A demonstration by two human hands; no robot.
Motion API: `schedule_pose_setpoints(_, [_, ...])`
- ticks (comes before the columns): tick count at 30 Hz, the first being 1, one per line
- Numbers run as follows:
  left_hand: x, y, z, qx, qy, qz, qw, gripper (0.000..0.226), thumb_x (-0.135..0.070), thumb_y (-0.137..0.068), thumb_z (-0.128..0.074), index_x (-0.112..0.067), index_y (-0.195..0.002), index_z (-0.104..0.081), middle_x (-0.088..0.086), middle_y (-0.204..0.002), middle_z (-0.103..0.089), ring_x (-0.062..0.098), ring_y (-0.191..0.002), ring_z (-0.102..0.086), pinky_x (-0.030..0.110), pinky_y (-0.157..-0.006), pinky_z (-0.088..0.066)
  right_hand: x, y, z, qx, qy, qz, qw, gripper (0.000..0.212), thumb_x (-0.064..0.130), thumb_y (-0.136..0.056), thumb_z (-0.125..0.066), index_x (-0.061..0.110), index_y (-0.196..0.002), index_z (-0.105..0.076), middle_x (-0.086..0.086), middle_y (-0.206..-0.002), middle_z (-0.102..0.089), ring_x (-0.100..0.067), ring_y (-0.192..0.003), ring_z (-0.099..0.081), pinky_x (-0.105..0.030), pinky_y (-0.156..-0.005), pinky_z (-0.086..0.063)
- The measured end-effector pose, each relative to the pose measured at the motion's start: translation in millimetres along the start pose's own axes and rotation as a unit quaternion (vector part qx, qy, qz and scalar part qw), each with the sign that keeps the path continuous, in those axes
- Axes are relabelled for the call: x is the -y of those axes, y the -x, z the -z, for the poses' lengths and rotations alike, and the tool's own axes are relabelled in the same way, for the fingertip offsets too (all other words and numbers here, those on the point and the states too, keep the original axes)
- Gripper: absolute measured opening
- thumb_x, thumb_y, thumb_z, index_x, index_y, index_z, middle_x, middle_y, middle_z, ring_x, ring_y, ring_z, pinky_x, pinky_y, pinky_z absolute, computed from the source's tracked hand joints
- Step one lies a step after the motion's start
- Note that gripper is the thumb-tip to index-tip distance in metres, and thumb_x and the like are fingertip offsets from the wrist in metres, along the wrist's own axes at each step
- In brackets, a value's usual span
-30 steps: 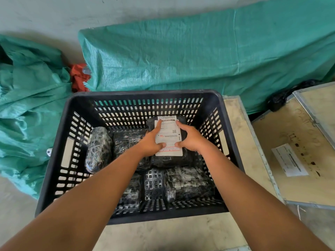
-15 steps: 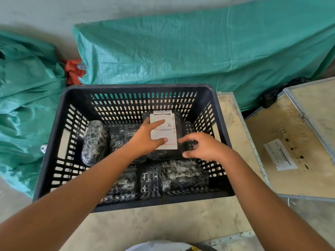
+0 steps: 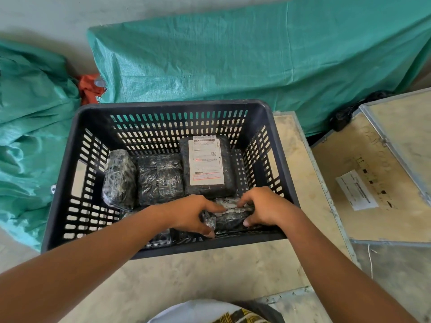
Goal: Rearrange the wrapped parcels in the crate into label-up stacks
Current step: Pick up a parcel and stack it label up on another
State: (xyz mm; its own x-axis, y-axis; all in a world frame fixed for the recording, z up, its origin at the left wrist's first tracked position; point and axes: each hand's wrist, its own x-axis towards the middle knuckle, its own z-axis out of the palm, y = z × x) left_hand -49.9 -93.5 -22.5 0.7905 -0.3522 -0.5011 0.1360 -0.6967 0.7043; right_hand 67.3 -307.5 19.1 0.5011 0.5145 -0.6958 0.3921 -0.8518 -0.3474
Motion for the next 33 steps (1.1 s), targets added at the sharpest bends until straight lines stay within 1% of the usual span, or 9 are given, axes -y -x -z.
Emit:
schedule_pose_setpoints(7, [-2,-2,3,-0.118,-0.143,-0.062,0.981,0.084,-0.032,-0.082,-0.080,-0.018,-0.155,-0.039,0.002,-0.146,-0.056,0.020,-0.128,-0.055,0.030,-0.103,-0.044,-3,5,-8,-0.163,-0.116,0.035,0.979,0.031,0.024,-0.088,-0.082,0.026,-0.117,-0.073,0.003,-0.122,-0.066,-0.008,-0.100,-0.059,-0.020,-0.086,-0.043])
schedule_pose_setpoints(13, [-14,20,18,-0.201,0.043,-0.110,0.972,0.056,-0.015,-0.081,-0.079,-0.030,-0.134,-0.067,0.000,-0.116,-0.071,0.016,-0.102,-0.067,0.034,-0.092,-0.054,0,17,0,-0.256,-0.191,0.093,0.943,0.022,0.023,-0.093,-0.076,0.027,-0.115,-0.075,0.017,-0.109,-0.070,0.006,-0.095,-0.059,-0.024,-0.096,-0.051])
schedule_pose_setpoints(16, [-19,44,43,-0.225,0.132,-0.100,0.960,0.047,-0.028,-0.084,-0.074,-0.040,-0.129,-0.068,0.010,-0.115,-0.072,0.034,-0.105,-0.066,0.048,-0.090,-0.055,1,30,4,-0.289,-0.234,0.162,0.914,0.032,0.033,-0.091,-0.077,0.038,-0.121,-0.070,0.026,-0.125,-0.062,0.008,-0.114,-0.057,-0.030,-0.100,-0.052])
schedule_pose_setpoints(19, [-28,68,75,-0.245,0.181,-0.101,0.947,0.044,-0.024,-0.086,-0.075,-0.043,-0.125,-0.070,0.003,-0.121,-0.072,0.025,-0.114,-0.066,0.036,-0.095,-0.056,5,41,16,-0.270,-0.277,0.225,0.894,0.036,0.049,-0.083,-0.078,0.052,-0.118,-0.068,0.030,-0.150,-0.042,0.008,-0.133,-0.046,-0.028,-0.099,-0.049])
schedule_pose_setpoints(21, [-33,80,97,-0.254,0.209,-0.112,0.938,0.045,-0.013,-0.087,-0.078,-0.039,-0.122,-0.073,-0.002,-0.120,-0.074,0.013,-0.087,-0.072,0.023,-0.078,-0.058,14,43,24,-0.237,-0.295,0.253,0.890,0.039,0.053,-0.078,-0.080,0.053,-0.116,-0.070,0.030,-0.155,-0.036,0.006,-0.138,-0.042,-0.029,-0.103,-0.046])
schedule_pose_setpoints(23, [-36,88,116,-0.276,0.226,-0.113,0.927,0.039,-0.014,-0.086,-0.078,-0.033,-0.121,-0.075,0.014,-0.096,-0.077,0.022,-0.051,-0.056,0.028,-0.051,-0.051,25,39,31,-0.203,-0.320,0.286,0.880,0.043,0.034,-0.081,-0.086,0.050,-0.118,-0.072,0.027,-0.149,-0.045,0.002,-0.137,-0.046,-0.035,-0.107,-0.048])
schedule_pose_setpoints(26, [-41,96,132,-0.303,0.301,-0.122,0.896,0.038,-0.015,-0.084,-0.076,-0.028,-0.120,-0.076,0.024,-0.100,-0.075,0.053,-0.081,-0.068,0.062,-0.074,-0.059,37,31,45,-0.217,-0.332,0.315,0.863,0.053,0.013,-0.086,-0.083,0.047,-0.125,-0.070,0.021,-0.139,-0.055,-0.010,-0.138,-0.050,-0.047,-0.110,-0.047])
schedule_pose_setpoints(29, [-44,96,133,-0.340,0.324,-0.146,0.870,0.036,-0.010,-0.088,-0.069,-0.027,-0.119,-0.076,0.002,-0.127,-0.071,0.025,-0.115,-0.068,0.045,-0.084,-0.061,42,25,59,-0.243,-0.321,0.335,0.852,0.047,0.025,-0.087,-0.078,0.047,-0.128,-0.069,0.017,-0.136,-0.056,-0.010,-0.135,-0.053,-0.047,-0.111,-0.045])
schedule_pose_setpoints(33, [-43,90,124,-0.414,0.195,-0.170,0.873,0.038,-0.013,-0.096,-0.064,-0.025,-0.132,-0.066,0.001,-0.141,-0.058,0.013,-0.135,-0.051,0.031,-0.105,-0.048,42,17,67,-0.249,-0.320,0.339,0.849,0.047,0.035,-0.087,-0.074,0.047,-0.132,-0.066,0.016,-0.138,-0.058,-0.010,-0.135,-0.053,-0.047,-0.113,-0.043])
